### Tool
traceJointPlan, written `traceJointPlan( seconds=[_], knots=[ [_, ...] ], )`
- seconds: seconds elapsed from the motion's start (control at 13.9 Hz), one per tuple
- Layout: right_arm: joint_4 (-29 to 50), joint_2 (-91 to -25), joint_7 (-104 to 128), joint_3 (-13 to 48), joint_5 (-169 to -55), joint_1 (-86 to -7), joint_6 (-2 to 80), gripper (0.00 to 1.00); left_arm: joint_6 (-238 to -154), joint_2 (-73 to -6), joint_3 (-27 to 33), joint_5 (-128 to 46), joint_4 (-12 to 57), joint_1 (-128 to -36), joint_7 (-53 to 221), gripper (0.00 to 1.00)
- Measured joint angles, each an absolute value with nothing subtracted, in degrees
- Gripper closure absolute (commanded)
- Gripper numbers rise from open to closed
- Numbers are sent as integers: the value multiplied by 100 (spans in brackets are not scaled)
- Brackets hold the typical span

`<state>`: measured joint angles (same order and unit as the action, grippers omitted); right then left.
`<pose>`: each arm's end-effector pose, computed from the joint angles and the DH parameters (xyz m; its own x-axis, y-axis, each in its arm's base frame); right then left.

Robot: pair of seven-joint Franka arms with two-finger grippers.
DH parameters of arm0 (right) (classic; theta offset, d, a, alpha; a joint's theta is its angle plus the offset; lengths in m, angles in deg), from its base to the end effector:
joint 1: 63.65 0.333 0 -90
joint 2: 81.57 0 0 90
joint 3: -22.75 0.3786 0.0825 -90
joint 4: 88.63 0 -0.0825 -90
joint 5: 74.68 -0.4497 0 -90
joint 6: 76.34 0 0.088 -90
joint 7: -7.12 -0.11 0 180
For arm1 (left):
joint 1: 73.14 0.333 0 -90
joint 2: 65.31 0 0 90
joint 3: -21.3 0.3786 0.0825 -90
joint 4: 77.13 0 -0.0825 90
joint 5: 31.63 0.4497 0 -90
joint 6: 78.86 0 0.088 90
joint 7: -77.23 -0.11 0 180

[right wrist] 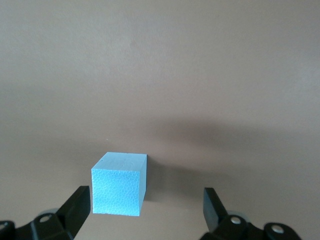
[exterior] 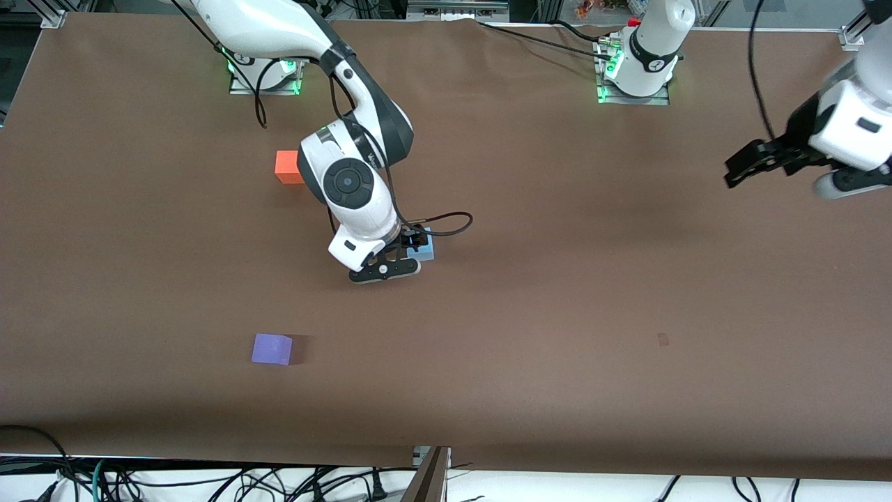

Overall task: Place blue block between orange and purple blocks
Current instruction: 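Grasp the blue cube with the right gripper while the left gripper releases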

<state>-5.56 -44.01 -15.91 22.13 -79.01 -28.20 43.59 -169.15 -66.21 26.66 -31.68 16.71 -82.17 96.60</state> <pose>0.6633 0.4683 0.3138 0.9848 0.1700 -0.0350 0.1682 -0.9846 -0.0486 0.6115 -0.0388 0.6582 0.9617 0.2706 -0.0445 0.2703 -0.9627 -0.0132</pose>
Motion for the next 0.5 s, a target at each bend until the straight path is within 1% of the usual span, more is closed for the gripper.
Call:
traceJointPlan(
  seconds=[0.14, 0.36, 0.5],
  knots=[
    [-553, -4267, -1591, 2216, -8056, -2730, 4420, 0, -17012, -6547, 2657, -3181, 1855, -8160, 9646, 0],
    [-553, -4051, -1597, 2217, -8124, -2482, 4589, 0, -17110, -6352, 2629, -3262, 1868, -8155, 9599, 0],
    [-553, -3953, -1607, 2216, -8125, -2374, 4648, 0, -17116, -6343, 2629, -3262, 1821, -8131, 8866, 0]
  ],
)
